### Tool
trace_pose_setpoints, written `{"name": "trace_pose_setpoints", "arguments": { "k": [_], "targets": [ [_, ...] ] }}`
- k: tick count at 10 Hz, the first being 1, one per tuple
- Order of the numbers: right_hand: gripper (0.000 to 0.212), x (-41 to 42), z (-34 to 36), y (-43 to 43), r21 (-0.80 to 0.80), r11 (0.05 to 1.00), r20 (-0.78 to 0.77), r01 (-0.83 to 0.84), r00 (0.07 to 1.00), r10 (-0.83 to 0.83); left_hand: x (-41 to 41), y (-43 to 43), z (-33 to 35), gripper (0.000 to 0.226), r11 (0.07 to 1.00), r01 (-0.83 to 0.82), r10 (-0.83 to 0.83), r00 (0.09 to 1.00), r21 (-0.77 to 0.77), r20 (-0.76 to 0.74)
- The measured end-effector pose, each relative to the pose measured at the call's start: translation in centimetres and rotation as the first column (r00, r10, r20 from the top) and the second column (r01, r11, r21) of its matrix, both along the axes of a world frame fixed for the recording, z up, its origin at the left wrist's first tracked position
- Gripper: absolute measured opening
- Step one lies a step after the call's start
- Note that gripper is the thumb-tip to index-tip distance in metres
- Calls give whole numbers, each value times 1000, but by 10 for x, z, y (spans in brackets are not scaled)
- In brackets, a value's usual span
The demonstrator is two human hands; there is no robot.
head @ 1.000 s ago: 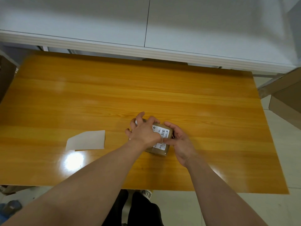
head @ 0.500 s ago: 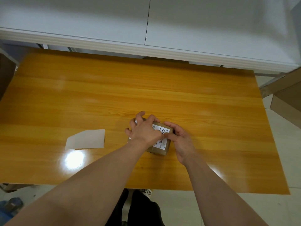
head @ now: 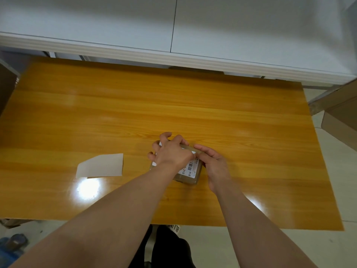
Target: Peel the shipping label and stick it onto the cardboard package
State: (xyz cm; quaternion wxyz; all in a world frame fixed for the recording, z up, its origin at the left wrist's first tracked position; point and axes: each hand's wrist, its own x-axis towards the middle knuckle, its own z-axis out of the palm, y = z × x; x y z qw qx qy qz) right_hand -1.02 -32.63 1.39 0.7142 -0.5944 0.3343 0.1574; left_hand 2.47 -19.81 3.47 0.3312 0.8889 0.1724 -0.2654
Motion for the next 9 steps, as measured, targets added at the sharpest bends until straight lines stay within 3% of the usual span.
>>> {"name": "trace_pose_setpoints", "arguments": {
  "k": [5, 7, 8, 9],
  "targets": [
    [22, 6, 4, 5, -38, 999, -39, 28, 999, -29, 2, 2, -5, 36, 1000, -25, 25, 1000, -11, -4],
    [23, 10, 10, 7, -75, 997, -18, -21, 1000, 19, 4, 9, 2, 55, 999, 10, -13, 998, -35, -63],
    [27, 13, 10, 8, -141, 987, -19, -77, 997, 75, 9, 18, 4, 69, 993, 75, -83, 993, -95, -85],
    [38, 20, 15, 12, -352, 914, -85, -200, 980, 182, 9, 21, 12, 69, 988, 138, -140, 990, -76, -26]
  ]
}}
